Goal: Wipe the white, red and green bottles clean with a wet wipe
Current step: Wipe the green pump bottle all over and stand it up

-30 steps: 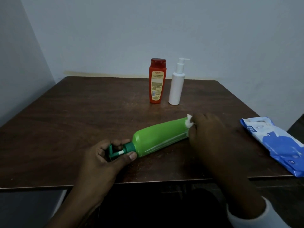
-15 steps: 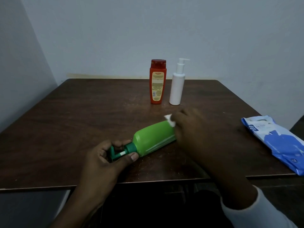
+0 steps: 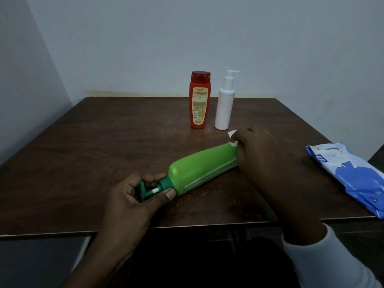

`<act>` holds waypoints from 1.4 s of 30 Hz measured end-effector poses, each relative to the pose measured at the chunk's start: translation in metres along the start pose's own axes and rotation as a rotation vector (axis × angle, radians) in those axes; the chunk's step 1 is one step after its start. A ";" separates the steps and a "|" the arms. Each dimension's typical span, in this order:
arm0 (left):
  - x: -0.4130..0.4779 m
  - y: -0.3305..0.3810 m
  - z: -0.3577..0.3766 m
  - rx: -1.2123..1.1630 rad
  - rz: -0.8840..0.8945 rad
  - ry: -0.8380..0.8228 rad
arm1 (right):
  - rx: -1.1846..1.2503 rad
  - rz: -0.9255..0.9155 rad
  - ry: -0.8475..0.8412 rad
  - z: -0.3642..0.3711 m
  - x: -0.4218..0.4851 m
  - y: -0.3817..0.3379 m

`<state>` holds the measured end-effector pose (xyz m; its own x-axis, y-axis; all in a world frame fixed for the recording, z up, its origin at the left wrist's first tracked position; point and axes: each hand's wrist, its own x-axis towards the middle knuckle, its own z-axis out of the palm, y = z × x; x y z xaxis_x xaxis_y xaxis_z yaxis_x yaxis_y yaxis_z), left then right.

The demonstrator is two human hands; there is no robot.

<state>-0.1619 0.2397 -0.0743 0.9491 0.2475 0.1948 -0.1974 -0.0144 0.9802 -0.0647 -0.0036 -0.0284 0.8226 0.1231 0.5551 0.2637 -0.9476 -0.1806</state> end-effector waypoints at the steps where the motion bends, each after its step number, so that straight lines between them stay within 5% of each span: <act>1: 0.000 0.000 0.000 -0.006 0.000 0.000 | 0.051 -0.022 -0.010 0.002 -0.001 -0.006; 6: -0.001 0.002 0.000 -0.018 -0.014 -0.019 | 0.285 -0.311 -0.070 0.004 -0.012 -0.038; 16: 0.000 -0.002 -0.003 -0.026 0.008 -0.029 | -0.106 0.105 -0.173 -0.009 0.005 0.005; 25: 0.000 -0.004 -0.002 0.014 -0.029 0.008 | 0.135 -0.321 -0.051 0.020 -0.037 -0.082; 33: 0.001 0.000 -0.003 0.041 -0.082 0.034 | 0.008 0.042 -0.083 0.024 0.011 0.014; 42: 0.005 0.000 -0.002 -0.044 -0.162 0.055 | 0.143 -0.171 -0.187 0.015 0.026 0.027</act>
<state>-0.1581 0.2431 -0.0735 0.9547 0.2960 0.0314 -0.0551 0.0720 0.9959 -0.0287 -0.0217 -0.0308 0.8355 0.3420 0.4301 0.4635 -0.8590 -0.2173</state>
